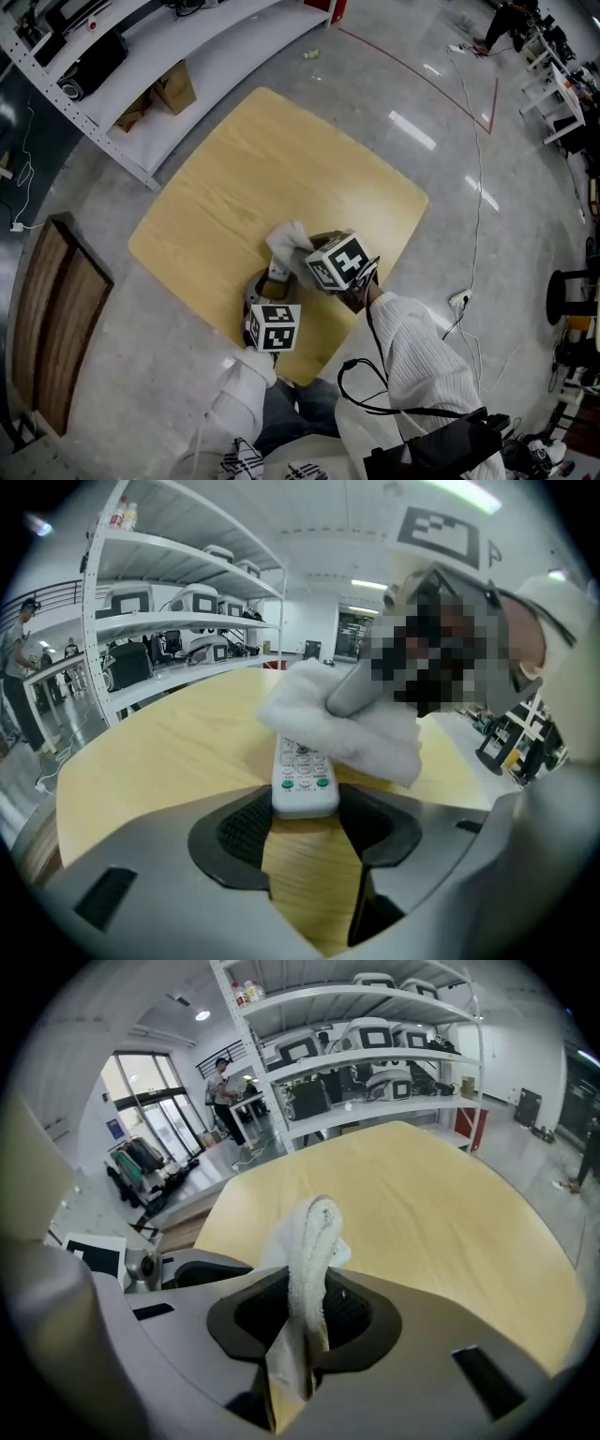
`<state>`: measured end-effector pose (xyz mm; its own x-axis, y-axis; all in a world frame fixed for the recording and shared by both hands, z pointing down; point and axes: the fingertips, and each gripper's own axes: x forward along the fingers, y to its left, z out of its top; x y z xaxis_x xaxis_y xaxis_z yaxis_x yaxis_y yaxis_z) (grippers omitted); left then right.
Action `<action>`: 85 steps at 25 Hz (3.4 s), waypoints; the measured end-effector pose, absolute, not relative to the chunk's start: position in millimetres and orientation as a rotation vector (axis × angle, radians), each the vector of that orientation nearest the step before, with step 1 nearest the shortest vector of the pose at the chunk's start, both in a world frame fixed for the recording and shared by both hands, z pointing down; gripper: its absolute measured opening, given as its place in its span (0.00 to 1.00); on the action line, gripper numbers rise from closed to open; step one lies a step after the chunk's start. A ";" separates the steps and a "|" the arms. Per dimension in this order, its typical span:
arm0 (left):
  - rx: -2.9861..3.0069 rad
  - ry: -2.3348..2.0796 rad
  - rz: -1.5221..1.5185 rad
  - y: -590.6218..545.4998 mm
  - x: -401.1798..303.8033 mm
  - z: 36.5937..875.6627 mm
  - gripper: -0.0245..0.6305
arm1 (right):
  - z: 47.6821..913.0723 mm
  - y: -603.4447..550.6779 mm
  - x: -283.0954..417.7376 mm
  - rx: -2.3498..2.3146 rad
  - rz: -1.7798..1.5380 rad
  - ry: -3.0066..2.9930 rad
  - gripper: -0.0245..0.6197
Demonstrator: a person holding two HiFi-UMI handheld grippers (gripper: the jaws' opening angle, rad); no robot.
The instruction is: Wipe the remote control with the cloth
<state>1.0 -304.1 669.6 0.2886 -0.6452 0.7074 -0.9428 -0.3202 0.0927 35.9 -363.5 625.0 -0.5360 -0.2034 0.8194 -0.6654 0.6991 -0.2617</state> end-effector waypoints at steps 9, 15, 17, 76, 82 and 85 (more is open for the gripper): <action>2.060 -1.420 0.779 -304.3 -2.4 675.4 0.38 | 602.0 -408.9 100.3 1.157 0.678 -2.039 0.18; 2.062 -1.420 0.775 -307.4 -8.0 679.6 0.38 | 584.6 -378.3 48.2 0.812 0.894 -2.294 0.18; 2.060 -1.417 0.776 -307.8 -9.2 680.9 0.38 | 579.7 -361.8 19.7 0.626 0.993 -2.368 0.18; 2.162 -1.490 0.381 -237.6 -44.0 581.7 0.05 | 595.1 -271.8 163.4 1.657 0.983 -2.053 0.18; 2.230 -1.434 0.267 -198.8 -41.2 534.6 0.04 | 553.6 -198.6 118.3 1.747 0.734 -2.120 0.18; 2.248 -1.426 0.270 -176.0 -43.8 518.7 0.04 | 540.8 -169.6 107.2 1.765 0.746 -2.141 0.18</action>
